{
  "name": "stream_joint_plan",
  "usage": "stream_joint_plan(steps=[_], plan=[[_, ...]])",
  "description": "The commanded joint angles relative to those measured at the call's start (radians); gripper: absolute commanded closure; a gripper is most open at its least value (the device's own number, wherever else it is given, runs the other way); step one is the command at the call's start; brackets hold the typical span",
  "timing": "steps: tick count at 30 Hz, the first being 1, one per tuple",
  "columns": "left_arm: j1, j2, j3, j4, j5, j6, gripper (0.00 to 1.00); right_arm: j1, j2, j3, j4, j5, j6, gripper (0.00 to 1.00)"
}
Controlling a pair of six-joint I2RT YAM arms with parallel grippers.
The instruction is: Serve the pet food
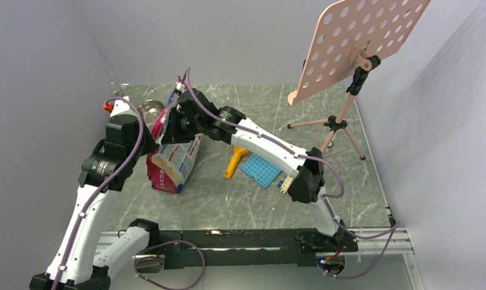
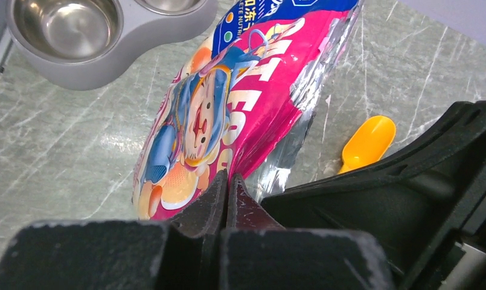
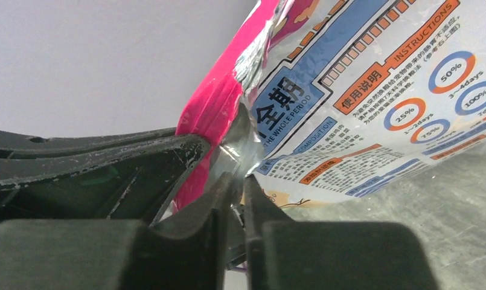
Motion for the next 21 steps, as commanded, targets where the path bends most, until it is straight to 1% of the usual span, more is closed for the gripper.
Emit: stream_joint_plan(steps=[1,3,4,8,9,10,12,13,15,19,21], plan=[[0.013,-0.024,0.026,-0.094,0.031,-0.072,1.0,-0.003,0.03,0.062,0.037,-0.055,-0.006,0.77],[0.012,-0.035,0.031,-0.098,0.054,-0.088,1.0,-0.005,0.051,0.095,0.029,-0.052,0.004,0.67],[0.012,-0.041,0.032,-0.098,0.068,-0.095,1.0,-0.004,0.058,0.103,0.029,-0.05,0.008,0.64],[0.012,-0.073,0.021,-0.084,0.114,-0.113,1.0,-0.004,0.105,0.141,0.011,-0.05,0.036,0.62],[0.013,-0.081,0.016,-0.084,0.116,-0.114,1.0,-0.004,0.115,0.152,0.004,-0.05,0.041,0.66],[0.013,-0.087,0.013,-0.085,0.119,-0.113,1.0,-0.003,0.124,0.161,-0.006,-0.047,0.045,0.74],[0.012,-0.098,0.004,-0.087,0.111,-0.105,1.0,0.0,0.134,0.182,-0.06,-0.004,0.044,0.97],[0.011,-0.101,0.001,-0.093,0.1,-0.103,1.0,0.003,0.132,0.195,-0.104,0.043,0.039,1.0],[0.011,-0.106,-0.005,-0.104,0.069,-0.095,1.0,0.016,0.108,0.214,-0.205,0.165,0.005,1.0],[0.012,-0.11,-0.012,-0.145,-0.037,-0.102,1.0,0.04,-0.001,0.184,-0.361,0.441,-0.04,1.0],[0.012,-0.109,0.001,-0.164,-0.065,-0.121,1.0,0.041,-0.04,0.186,-0.446,0.538,-0.048,1.0]])
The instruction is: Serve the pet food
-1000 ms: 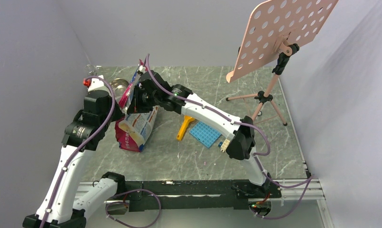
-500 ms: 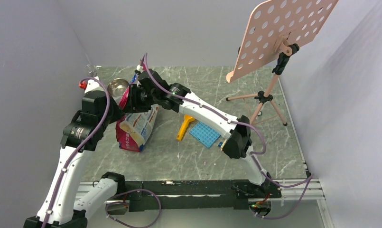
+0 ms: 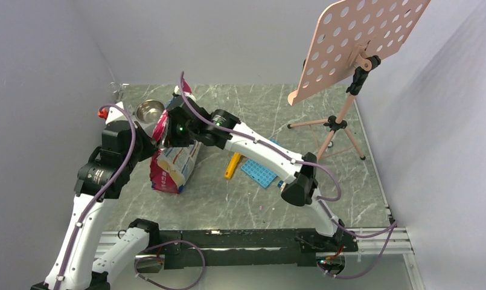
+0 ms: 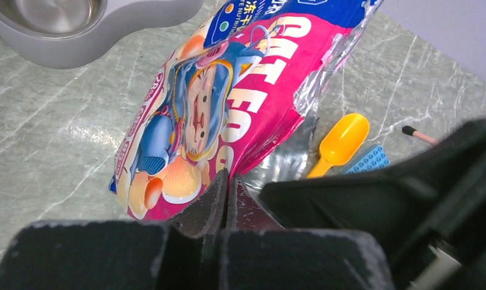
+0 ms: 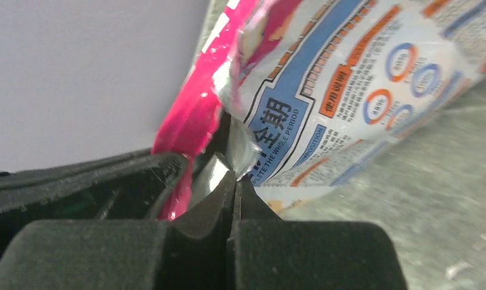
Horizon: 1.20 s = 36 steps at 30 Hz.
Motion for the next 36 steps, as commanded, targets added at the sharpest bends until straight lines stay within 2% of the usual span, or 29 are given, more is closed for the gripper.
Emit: stream_joint_plan(steps=[1,3,7,9,15,19,24,25,27,29,36], plan=[[0.002,-0.045,0.027,-0.14,-0.096,-0.026,1.0,-0.011,-0.125,0.009,-0.289,0.374,-0.074,1.0],[0.002,-0.036,0.054,-0.144,-0.052,-0.056,1.0,-0.003,-0.154,-0.002,-0.336,0.454,-0.1,1.0],[0.002,-0.007,0.089,-0.085,0.22,-0.161,1.0,0.031,-0.214,-0.047,-0.298,0.514,-0.199,1.0],[0.001,-0.012,0.084,-0.033,0.317,-0.219,1.0,0.031,-0.216,-0.004,-0.307,0.517,-0.233,1.0],[0.0,-0.009,0.15,-0.079,0.312,-0.24,1.0,0.021,-0.227,0.079,-0.334,0.544,-0.299,1.0],[0.0,-0.034,0.133,-0.077,0.326,-0.275,1.0,0.018,-0.247,0.108,-0.342,0.555,-0.33,1.0],[0.0,-0.063,0.107,-0.054,0.381,-0.263,1.0,0.023,-0.289,0.03,-0.282,0.472,-0.345,1.0],[0.0,-0.066,0.11,-0.043,0.386,-0.242,0.95,0.03,-0.296,0.002,-0.26,0.445,-0.351,1.0],[0.0,-0.068,0.125,-0.027,0.377,-0.194,0.72,0.045,-0.304,-0.04,-0.212,0.387,-0.355,1.0],[0.0,-0.045,0.17,-0.048,0.343,-0.137,0.58,0.061,-0.301,-0.058,-0.18,0.341,-0.357,1.0],[-0.061,0.084,0.304,-0.112,0.205,0.046,0.37,0.086,-0.266,-0.035,-0.167,0.311,-0.352,1.0]])
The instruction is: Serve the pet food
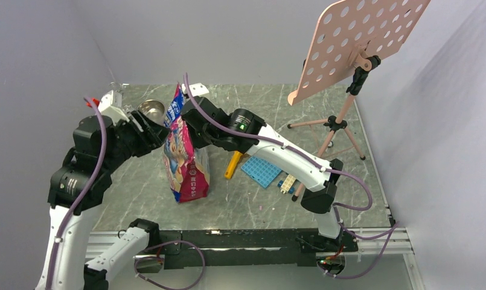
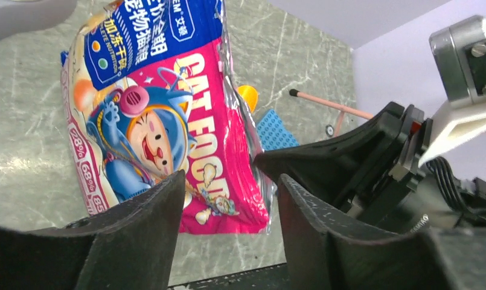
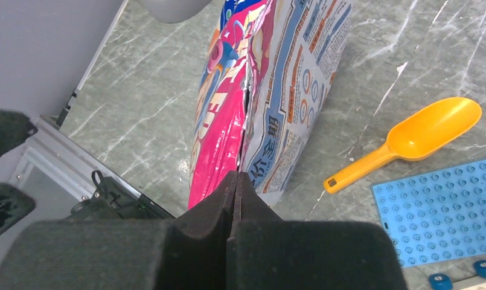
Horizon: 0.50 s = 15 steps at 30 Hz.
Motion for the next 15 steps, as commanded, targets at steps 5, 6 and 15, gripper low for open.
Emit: stream_joint_plan(steps=[5,6,15], plan=[[-0.112,0.119,0.041,-0.004,-0.155,0.161,0.38,0.013,-0.036,0.024,0.078,-0.029,0.01,1.0],[-0.126,0.123,0.026,0.002,-0.166,0.158,0.4,0.013,-0.029,0.033,0.06,-0.022,0.021,1.0],[-0.212,0.14,-0.054,0.05,-0.196,0.14,0.38,0.013,-0.031,-0.015,0.055,-0.019,0.072,1.0]])
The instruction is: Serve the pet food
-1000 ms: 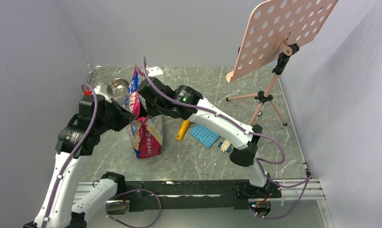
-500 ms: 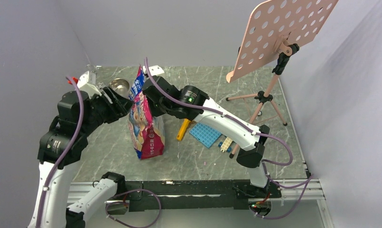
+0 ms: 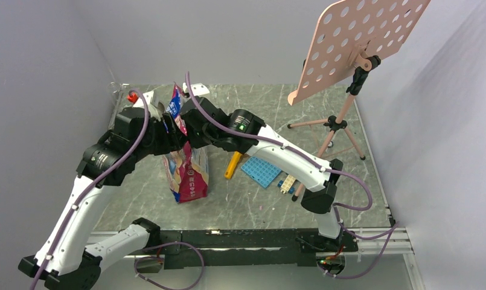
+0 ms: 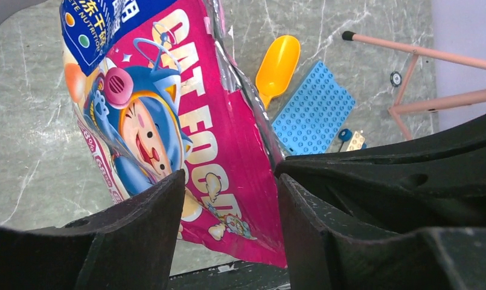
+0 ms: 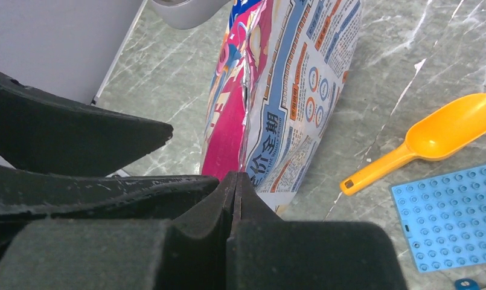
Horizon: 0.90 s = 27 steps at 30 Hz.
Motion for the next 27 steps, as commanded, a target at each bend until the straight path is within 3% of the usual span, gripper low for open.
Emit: stream_joint_plan(steps=[1,6,8,15,18,23,27], plan=[[-0.023,0.006,-0.019,0.05,-0.069,0.021,0.38,0.008,-0.027,-0.002,0.026,-0.005,0.028,1.0],[-0.021,0.024,-0.101,0.07,-0.145,0.057,0.32,0.009,0.007,0.015,0.008,-0.004,0.048,1.0],[-0.02,0.034,-0.12,0.057,-0.186,0.08,0.35,0.008,0.016,0.009,0.011,-0.001,0.059,1.0],[-0.014,-0.042,-0.105,0.074,-0.171,0.086,0.89,0.012,0.08,0.043,0.02,-0.003,0.081,1.0],[-0.013,-0.092,-0.12,0.121,-0.119,0.059,1.0,0.013,0.118,0.072,0.029,-0.029,0.09,0.85],[-0.009,-0.124,-0.119,0.162,-0.07,0.065,1.0,0.01,0.12,0.081,0.084,-0.057,0.05,0.58],[-0.005,-0.128,-0.109,0.174,-0.029,0.062,1.0,-0.001,0.069,-0.025,0.209,-0.112,0.021,0.49]])
